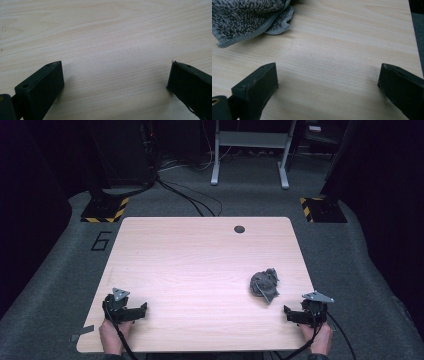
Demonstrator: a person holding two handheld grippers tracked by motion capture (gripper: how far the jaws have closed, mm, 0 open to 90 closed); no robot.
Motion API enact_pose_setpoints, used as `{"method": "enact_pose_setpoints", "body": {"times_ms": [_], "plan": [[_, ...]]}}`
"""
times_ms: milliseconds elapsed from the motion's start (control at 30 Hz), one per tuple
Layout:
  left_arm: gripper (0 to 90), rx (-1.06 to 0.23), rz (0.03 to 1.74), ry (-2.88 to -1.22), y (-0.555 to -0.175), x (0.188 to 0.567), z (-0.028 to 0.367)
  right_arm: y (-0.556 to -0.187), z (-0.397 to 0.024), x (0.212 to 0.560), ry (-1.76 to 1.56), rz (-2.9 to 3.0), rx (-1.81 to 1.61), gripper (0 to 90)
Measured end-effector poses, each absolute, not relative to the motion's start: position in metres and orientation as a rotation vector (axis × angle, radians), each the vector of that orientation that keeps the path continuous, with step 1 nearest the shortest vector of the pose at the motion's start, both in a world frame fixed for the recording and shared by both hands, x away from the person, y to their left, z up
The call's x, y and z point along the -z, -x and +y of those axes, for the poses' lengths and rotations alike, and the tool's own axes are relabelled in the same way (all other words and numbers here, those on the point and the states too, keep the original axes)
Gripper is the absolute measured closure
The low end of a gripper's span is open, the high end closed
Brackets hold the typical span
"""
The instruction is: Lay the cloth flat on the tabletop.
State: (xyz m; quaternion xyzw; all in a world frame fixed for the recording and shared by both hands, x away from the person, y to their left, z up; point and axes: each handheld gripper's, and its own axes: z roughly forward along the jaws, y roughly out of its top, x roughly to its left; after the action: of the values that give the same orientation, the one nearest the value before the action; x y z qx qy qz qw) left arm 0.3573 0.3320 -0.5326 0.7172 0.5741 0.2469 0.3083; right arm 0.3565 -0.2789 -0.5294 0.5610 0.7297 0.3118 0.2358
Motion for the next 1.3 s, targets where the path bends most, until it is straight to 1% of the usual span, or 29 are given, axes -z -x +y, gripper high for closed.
{"method": "enact_pose_setpoints", "body": {"times_ms": [333, 400, 467, 567, 700, 733, 867, 1067, 1167, 1300], "plan": [[0.4, -0.654, 1.519, -1.896, -0.357, 0.533, 0.332, -0.357, -0.279, 0.529, -1.539, 2.007, -0.852, 2.0], [0.4, -0.655, 1.519, -1.903, -0.357, 0.532, 0.332, -0.358, -0.279, 0.529, -1.54, 2.01, -0.853, 0.0], [0.4, -0.649, 1.523, -1.905, -0.358, 0.532, 0.332, -0.359, -0.28, 0.528, -1.558, 2.014, -0.859, 0.0], [0.4, -0.645, 1.522, -1.919, -0.358, 0.531, 0.332, -0.36, -0.284, 0.524, -1.604, 2.013, -0.901, 0.0], [0.4, -0.646, 1.521, -1.916, -0.358, 0.531, 0.332, -0.36, -0.282, 0.514, -1.584, 2.008, -0.913, 0.0], [0.4, -0.644, 1.522, -1.919, -0.358, 0.531, 0.332, -0.361, -0.279, 0.506, -1.569, 2.006, -0.943, 0.0], [0.4, -0.649, 1.521, -1.914, -0.358, 0.532, 0.332, -0.364, -0.274, 0.497, -1.556, 2.009, -0.988, 0.0], [0.4, -0.645, 1.522, -1.919, -0.358, 0.531, 0.332, -0.379, -0.253, 0.476, -1.462, 2.061, -1.002, 0.0], [0.4, -0.649, 1.522, -1.914, -0.358, 0.532, 0.332, -0.383, -0.248, 0.472, -1.447, 2.065, -1.018, 0.0], [0.4, -0.648, 1.521, -1.915, -0.358, 0.531, 0.332, -0.4, -0.231, 0.468, -1.415, 2.137, -1.006, 0.0]]}}
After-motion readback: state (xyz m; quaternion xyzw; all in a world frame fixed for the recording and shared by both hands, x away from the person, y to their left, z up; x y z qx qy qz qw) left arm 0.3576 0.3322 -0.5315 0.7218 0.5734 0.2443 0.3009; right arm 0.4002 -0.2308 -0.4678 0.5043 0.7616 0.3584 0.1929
